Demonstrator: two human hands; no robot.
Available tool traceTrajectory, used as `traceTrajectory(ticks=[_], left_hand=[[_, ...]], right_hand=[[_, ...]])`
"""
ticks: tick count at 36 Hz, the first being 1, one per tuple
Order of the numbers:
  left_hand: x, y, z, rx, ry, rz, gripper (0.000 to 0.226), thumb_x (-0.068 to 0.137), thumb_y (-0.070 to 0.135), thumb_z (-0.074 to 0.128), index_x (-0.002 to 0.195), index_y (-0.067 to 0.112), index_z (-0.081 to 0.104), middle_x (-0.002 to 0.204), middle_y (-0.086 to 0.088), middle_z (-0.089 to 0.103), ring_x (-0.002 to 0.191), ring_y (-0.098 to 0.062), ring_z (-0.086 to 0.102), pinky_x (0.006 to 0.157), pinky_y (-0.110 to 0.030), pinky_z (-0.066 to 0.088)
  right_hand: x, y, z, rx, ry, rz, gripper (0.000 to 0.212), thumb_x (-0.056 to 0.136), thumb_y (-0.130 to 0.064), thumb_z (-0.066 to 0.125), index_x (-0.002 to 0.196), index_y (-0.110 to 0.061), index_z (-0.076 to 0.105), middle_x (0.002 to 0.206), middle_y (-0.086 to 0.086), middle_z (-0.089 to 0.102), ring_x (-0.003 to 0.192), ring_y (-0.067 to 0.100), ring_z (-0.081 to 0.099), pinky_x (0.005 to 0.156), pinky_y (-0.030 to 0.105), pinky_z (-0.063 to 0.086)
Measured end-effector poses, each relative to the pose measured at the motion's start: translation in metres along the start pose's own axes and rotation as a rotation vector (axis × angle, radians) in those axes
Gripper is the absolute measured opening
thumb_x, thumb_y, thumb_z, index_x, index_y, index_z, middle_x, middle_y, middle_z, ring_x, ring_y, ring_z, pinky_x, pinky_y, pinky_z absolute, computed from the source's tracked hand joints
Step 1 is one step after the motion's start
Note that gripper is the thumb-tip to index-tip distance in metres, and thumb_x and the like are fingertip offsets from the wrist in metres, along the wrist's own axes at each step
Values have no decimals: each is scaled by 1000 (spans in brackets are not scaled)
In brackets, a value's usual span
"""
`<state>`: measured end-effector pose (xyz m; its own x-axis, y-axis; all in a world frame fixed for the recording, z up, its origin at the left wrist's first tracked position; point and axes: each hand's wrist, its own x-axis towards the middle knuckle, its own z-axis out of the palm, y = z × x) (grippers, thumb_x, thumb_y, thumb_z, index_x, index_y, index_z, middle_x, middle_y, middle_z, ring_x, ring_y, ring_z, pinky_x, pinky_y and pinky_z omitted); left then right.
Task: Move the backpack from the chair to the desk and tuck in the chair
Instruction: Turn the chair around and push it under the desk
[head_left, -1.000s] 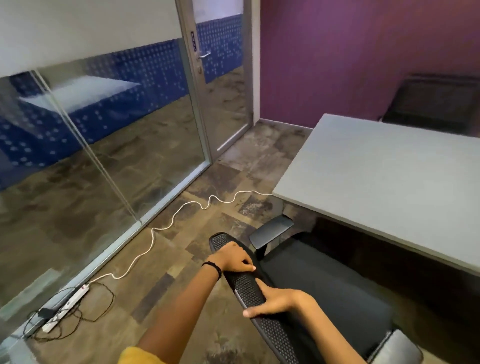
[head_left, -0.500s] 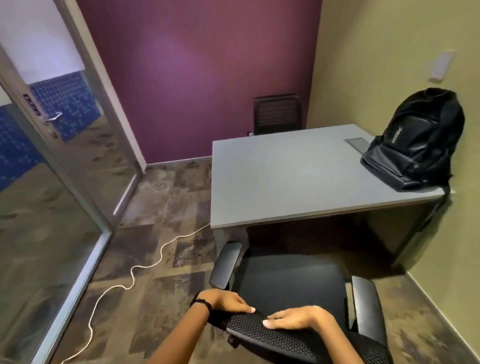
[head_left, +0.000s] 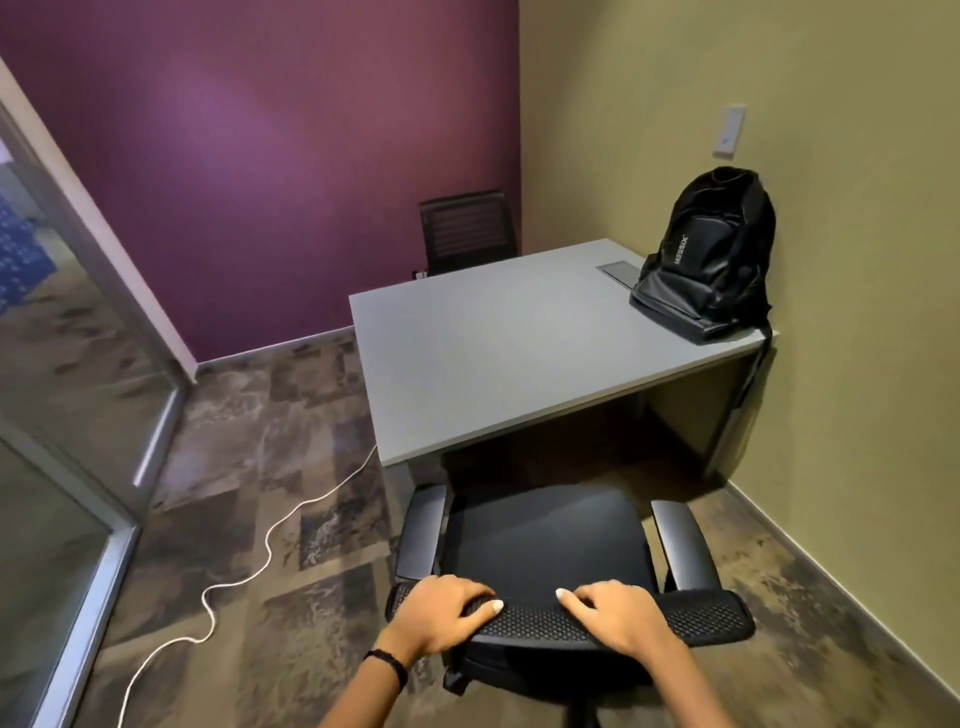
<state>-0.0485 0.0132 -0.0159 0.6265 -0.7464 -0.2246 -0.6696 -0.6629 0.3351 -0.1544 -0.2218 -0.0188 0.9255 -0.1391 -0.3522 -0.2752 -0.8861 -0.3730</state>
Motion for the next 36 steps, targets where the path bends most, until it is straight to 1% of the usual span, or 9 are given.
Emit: traceTrajectory(ticks=[2,4,7,12,17,21,24,30,36], left_hand=[[-2,1,3,23,73,13,59,90,65,24,116,28,61,115,6,70,103,-13,63,87,-33,51],[-3,1,6,46,121,21,64,88,67,19,111,26,63,110,5,71,98,-14,64,82,-34,51],[-2,0,8,91,128,42,69,85,70,16,110,24,61,108,3,71,99,-17,63,82,-35,51],[4,-2,6,124,130,85,68,85,71,17,118,28,58,113,5,70,102,-16,63,78,-33,49],[15,-2,0,137,163,95,69,86,69,10,112,29,61,108,5,72,96,-14,65,75,-34,50],[25,1,-2,144,163,105,70,86,68,10,111,29,61,106,5,72,94,-14,65,74,-35,51],[33,5,-4,138,176,105,70,87,67,10,109,28,63,104,5,72,91,-14,65,72,-35,50],[58,12,-10,141,201,88,63,91,63,16,110,28,65,105,7,73,93,-12,66,73,-32,52],[90,18,-14,94,194,33,60,91,62,20,110,28,66,102,6,74,91,-11,66,76,-34,55]], right_hand=[[-5,3,3,-11,74,-6,56,92,-62,26,98,-26,69,102,-4,72,94,13,64,80,31,43],[-9,7,6,-34,136,-15,56,92,-62,25,102,-27,68,103,-5,71,96,12,63,84,31,43],[-15,14,9,-64,246,-24,59,89,-65,24,104,-29,68,103,-8,71,96,9,62,85,30,42],[-19,19,10,-81,411,-72,63,86,-67,21,94,-27,70,89,-10,72,82,3,60,71,21,36],[-11,21,1,-79,457,-84,60,88,-63,23,88,-25,69,82,-5,72,77,6,62,65,21,36],[-7,27,-4,-43,467,-78,53,91,-60,30,93,-26,70,85,-8,73,79,2,63,64,13,33],[-4,34,-9,-46,485,-74,50,92,-58,31,92,-27,70,85,-9,73,79,0,62,59,5,26],[15,48,-25,-47,472,-79,49,93,-55,32,91,-25,71,85,-8,73,79,3,64,64,13,34],[42,69,-43,-62,468,-106,50,93,-55,32,82,-23,70,77,-6,72,72,5,63,54,12,26]])
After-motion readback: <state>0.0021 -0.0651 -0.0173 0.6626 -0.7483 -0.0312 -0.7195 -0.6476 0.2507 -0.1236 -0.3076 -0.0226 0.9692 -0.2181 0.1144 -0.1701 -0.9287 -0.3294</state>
